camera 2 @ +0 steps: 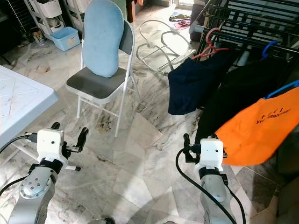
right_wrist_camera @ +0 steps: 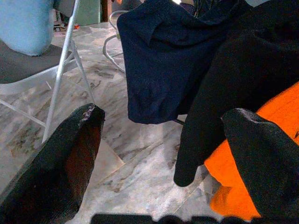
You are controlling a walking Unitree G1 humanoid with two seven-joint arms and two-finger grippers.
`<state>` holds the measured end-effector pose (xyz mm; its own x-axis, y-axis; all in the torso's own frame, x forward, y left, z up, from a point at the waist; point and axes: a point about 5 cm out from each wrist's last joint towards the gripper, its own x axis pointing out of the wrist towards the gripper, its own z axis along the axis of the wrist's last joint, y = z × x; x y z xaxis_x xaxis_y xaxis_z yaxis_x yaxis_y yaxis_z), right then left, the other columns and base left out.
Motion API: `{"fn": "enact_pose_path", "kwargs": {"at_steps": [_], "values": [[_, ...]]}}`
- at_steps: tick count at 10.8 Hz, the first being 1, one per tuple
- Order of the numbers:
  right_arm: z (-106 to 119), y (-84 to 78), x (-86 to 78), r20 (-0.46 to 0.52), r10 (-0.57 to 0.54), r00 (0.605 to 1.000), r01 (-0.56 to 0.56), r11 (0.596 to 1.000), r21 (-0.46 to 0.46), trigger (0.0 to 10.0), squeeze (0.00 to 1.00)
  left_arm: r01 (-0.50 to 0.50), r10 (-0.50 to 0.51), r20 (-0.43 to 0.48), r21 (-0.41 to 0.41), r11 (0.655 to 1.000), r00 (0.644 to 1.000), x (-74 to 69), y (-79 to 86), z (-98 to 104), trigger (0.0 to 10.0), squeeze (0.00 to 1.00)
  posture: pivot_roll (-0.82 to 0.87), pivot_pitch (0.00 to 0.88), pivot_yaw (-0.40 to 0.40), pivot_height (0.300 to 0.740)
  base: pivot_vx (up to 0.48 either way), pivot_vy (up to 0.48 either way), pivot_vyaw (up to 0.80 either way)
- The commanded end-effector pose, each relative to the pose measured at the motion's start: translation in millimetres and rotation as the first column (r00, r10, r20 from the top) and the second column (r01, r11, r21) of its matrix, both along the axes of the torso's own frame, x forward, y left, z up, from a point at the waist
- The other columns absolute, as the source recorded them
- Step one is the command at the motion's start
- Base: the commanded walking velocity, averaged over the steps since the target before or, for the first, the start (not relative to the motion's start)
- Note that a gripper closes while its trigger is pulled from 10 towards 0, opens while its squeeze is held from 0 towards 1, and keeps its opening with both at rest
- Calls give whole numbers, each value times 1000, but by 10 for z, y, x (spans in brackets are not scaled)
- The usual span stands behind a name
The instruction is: Hang hanger
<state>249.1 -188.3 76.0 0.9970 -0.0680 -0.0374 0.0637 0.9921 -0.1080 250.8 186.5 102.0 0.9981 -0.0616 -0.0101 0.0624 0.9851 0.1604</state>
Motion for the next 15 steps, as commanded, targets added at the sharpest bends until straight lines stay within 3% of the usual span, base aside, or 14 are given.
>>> {"fn": "enact_pose_path", "kwargs": {"at_steps": [1, 5, 6, 7, 9, 10, 11, 12, 13, 15], "values": [[-136, -330, -159, -63, -332, 941, 337, 937, 89, 10000, 0, 280, -300, -62, -216, 935, 952, 879, -935, 3, 10000, 0, -294, 45, 178, 740, 0, 0, 0], [-136, -330, -159, -63, -332, 941, 337, 937, 89, 10000, 0, 280, -300, -62, -216, 935, 952, 879, -935, 3, 10000, 0, -294, 45, 178, 740, 0, 0, 0], [-347, -153, -156, -128, -266, 955, 293, 908, 298, 10000, 0, 192, -232, -195, -204, 960, 953, 780, -908, -345, 10000, 0, -366, 0, 244, 740, 0, 0, 0], [-393, -102, -166, -134, -251, 959, 283, 888, 362, 10000, 0, 166, -209, -221, -198, 966, 953, 760, -922, -415, 10000, 0, -364, 0, 240, 740, 0, 0, 0], [-289, -203, -193, -103, -240, 965, 261, 907, 331, 10000, 0, 190, -217, -147, -177, 966, 965, 834, -893, -286, 10000, 0, -345, 27, 225, 740, 0, 0, 0], [-194, -295, -199, -49, -243, 969, 247, 941, 230, 10000, 0, 170, -183, -78, -152, 974, 980, 924, -782, -211, 10000, 0, -332, 44, 215, 740, 0, 0, 0], [-172, -321, -211, -39, -238, 970, 241, 944, 225, 10000, 0, 137, -143, -35, -146, 980, 989, 939, -702, -152, 10000, 0, -328, 51, 208, 740, 0, 0, 0], [-109, -358, -225, -28, -176, 984, 178, 974, 137, 10000, 0, 42, -39, 27, -131, 990, 999, 929, -507, -71, 10000, 0, -297, 69, 166, 740, 0, 0, 0], [-54, -344, -222, -18, -133, 991, 134, 985, 105, 10000, 0, 4, 0, 37, -129, 992, 999, 893, -418, -99, 10000, 0, -268, 80, 129, 740, 0, 0, 0], [50, -268, -94, -21, 19, 1000, -18, 998, 55, 10000, 0, -124, 128, 28, -109, 986, 991, 694, -159, -310, 10000, 0, -178, 81, 33, 740, 0, 0, 0]]}}
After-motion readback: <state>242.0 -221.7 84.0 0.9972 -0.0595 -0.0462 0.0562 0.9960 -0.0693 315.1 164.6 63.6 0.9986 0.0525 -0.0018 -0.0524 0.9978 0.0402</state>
